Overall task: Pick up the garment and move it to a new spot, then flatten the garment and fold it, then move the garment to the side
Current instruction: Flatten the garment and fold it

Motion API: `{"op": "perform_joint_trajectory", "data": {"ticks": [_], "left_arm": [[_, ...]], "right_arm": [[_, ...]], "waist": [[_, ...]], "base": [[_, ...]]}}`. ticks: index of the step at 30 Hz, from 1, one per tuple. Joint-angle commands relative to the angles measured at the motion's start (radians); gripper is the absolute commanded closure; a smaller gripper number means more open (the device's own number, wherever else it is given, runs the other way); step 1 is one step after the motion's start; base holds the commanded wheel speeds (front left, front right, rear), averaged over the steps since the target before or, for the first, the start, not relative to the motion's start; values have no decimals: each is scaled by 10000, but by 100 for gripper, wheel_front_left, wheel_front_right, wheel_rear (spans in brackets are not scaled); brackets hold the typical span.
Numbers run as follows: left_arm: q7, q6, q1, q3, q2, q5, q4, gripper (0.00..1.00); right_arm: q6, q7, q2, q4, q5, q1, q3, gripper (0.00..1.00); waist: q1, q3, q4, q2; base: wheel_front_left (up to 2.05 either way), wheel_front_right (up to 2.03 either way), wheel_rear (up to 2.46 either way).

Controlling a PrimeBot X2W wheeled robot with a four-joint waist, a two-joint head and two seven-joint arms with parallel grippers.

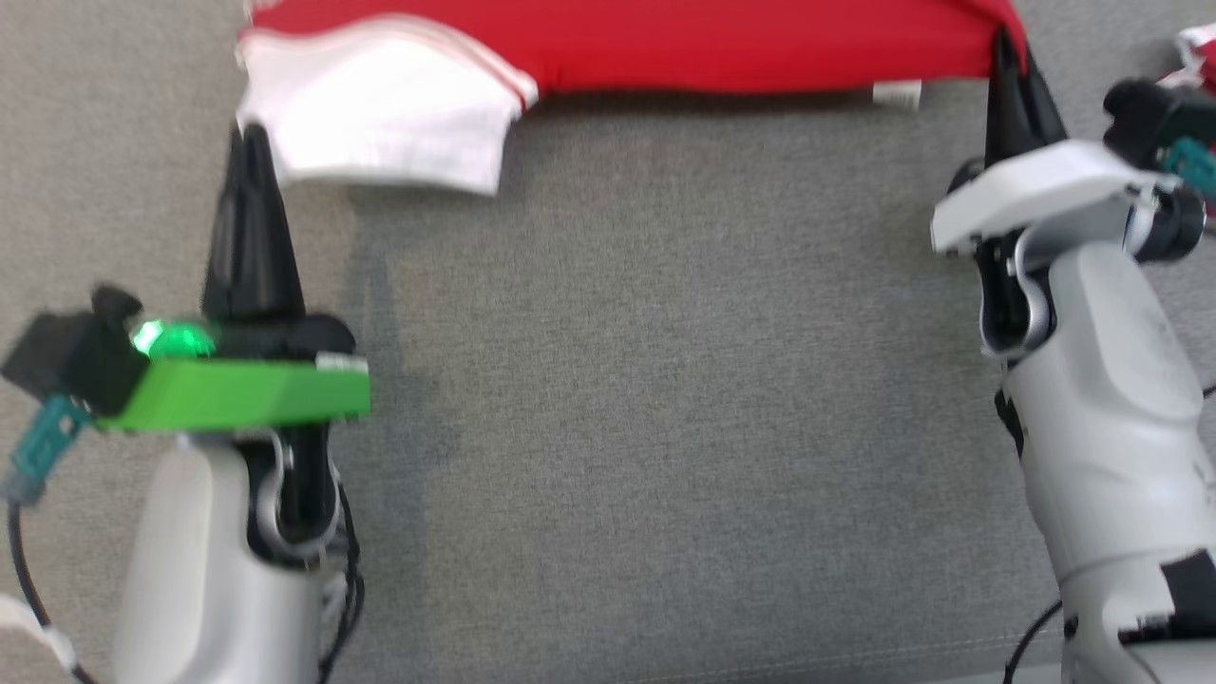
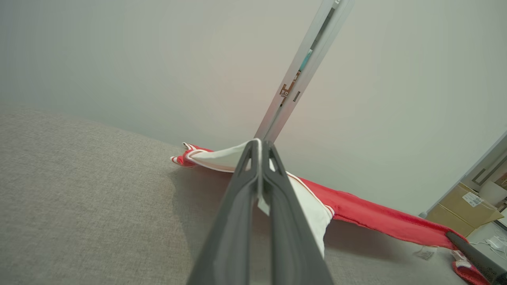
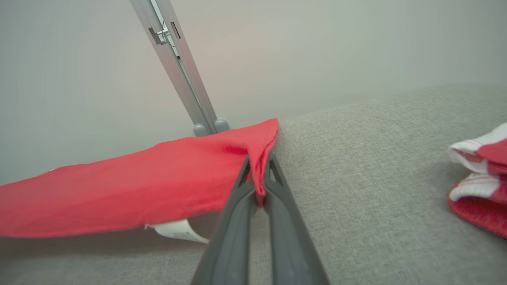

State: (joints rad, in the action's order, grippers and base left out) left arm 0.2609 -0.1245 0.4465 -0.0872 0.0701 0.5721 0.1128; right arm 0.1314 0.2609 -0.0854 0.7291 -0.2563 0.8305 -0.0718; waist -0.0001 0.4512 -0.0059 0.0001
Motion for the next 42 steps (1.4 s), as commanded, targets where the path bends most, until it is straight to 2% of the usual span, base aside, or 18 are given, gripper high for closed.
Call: {"op": "perform_joint_trajectory", "data": {"ticks": [1,7,11,17,23,26,30,38,42], "left_arm": [[-3,-7,-641,-10,42,153,-233,100],[-441,185,-2880,-473,8,196,-1110,100],[-868,323,-4136,-815,45,219,-1718,100],[-1380,617,-5646,-1044,145,329,-2676,100],[-1803,962,-6821,-1152,255,420,-3396,100],[-1983,1074,-7160,-1175,262,530,-3515,100],[-2117,1059,-7219,-1236,287,644,-3281,100],[-2123,935,-6426,-1378,183,780,-2507,100],[-1925,818,-5483,-1497,60,881,-1865,100]], "right_arm": [[-16,-69,-89,-223,-217,-546,103,100],[-16,-718,-256,-1621,-654,-2763,411,100],[-16,-1357,-175,-3057,-832,-4551,262,100],[-16,-2323,124,-5276,-964,-6939,-210,100],[-15,-3217,302,-6699,-1058,-8521,-698,100],[-15,-3429,333,-6872,-1137,-8891,-896,100],[-15,-3409,339,-6396,-1501,-8965,-878,100],[-15,-3242,340,-5020,-1914,-8413,-598,100],[-15,-2994,338,-4439,-2149,-7907,-503,100]], "waist": [[1,-1409,-72,-1],[1,-2535,75,-1],[1,-3121,254,-1],[1,-3569,397,-1],[1,-3814,481,-1],[1,-3850,492,-1],[1,-3759,497,-1],[1,-3578,383,-1],[1,-3437,255,-1]], "base": [[0,0,0],[0,0,0],[0,0,0],[0,0,0],[0,0,0],[0,0,0],[0,0,0],[0,0,0],[0,0,0]]}}
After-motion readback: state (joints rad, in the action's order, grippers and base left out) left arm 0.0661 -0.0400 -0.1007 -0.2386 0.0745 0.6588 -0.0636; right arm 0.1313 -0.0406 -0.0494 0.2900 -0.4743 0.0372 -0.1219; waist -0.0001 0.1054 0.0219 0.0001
